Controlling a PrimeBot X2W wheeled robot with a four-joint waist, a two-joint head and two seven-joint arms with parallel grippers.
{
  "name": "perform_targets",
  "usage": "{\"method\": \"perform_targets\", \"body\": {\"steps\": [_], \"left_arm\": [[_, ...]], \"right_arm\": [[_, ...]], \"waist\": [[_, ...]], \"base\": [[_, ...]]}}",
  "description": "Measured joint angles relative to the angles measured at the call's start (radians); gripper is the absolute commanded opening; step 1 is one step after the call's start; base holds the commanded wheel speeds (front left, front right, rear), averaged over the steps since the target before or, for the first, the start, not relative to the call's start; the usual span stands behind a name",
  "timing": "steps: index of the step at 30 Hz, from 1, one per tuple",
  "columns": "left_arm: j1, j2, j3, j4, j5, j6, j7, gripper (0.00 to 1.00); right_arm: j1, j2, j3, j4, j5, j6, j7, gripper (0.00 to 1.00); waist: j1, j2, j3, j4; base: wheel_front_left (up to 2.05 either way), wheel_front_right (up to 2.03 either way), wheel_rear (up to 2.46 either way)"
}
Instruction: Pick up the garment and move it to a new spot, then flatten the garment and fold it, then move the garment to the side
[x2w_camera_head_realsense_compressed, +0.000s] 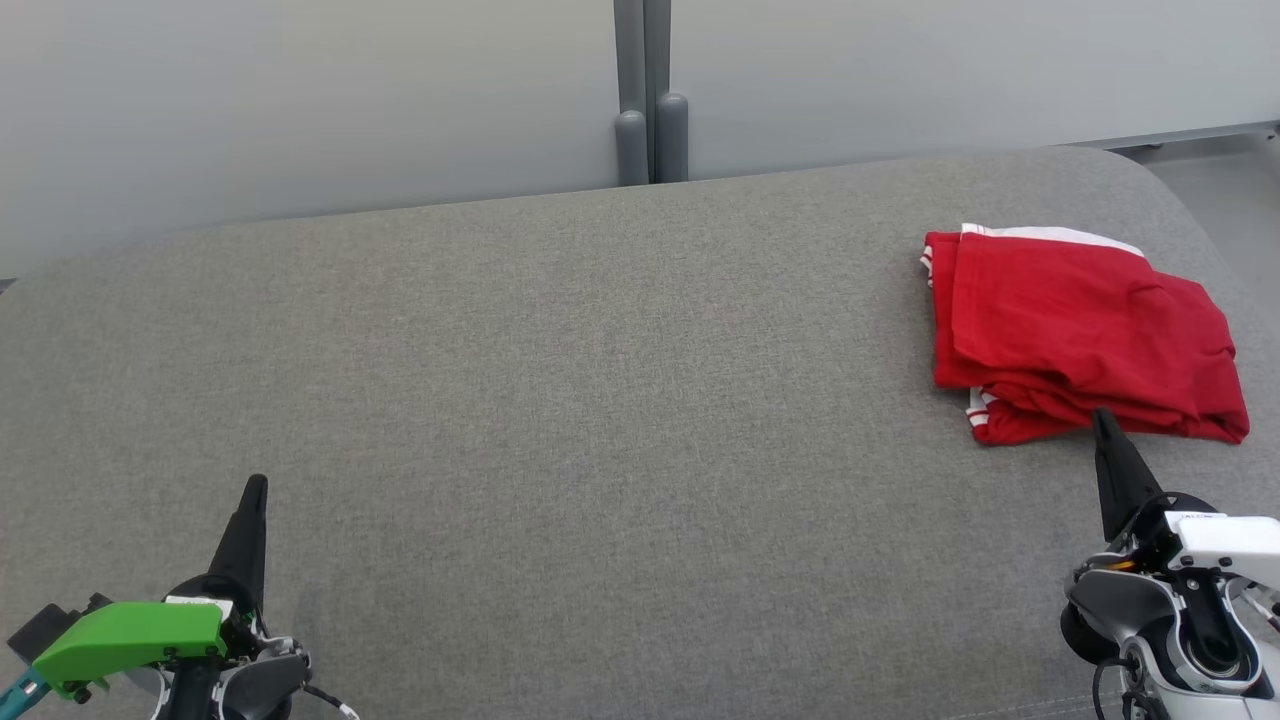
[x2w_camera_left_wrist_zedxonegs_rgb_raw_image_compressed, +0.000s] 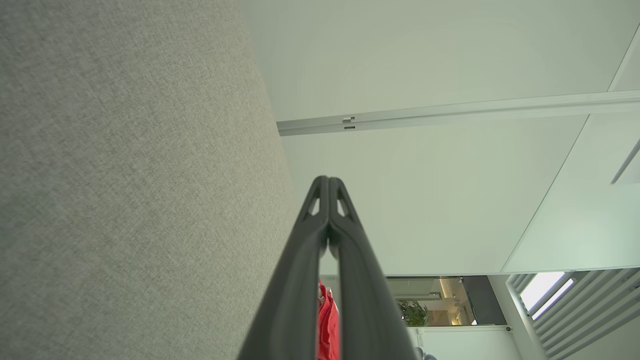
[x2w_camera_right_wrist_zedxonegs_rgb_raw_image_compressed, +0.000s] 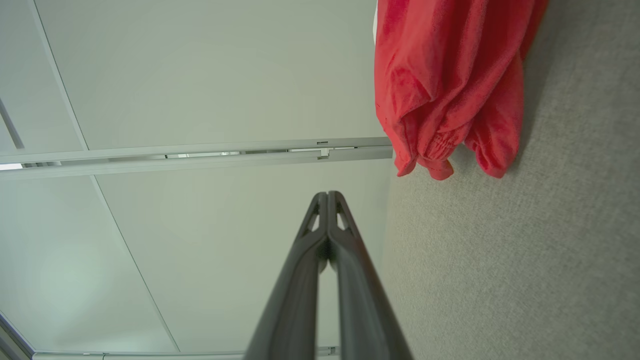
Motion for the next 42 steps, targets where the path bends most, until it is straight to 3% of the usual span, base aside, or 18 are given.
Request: {"method": "perform_targets", "body": {"steps": [42], "left_arm": [[0.000,0.000,0.002,0.002,0.000,0.000,0.003,0.00]], "right_arm": [[-0.003,0.001,-0.003,0.001,0.000,0.000,0.001,0.00]], "waist": [[0.0000,0.0000,0.000,0.000]], "base": [[0.00,0.00,0.00]]}}
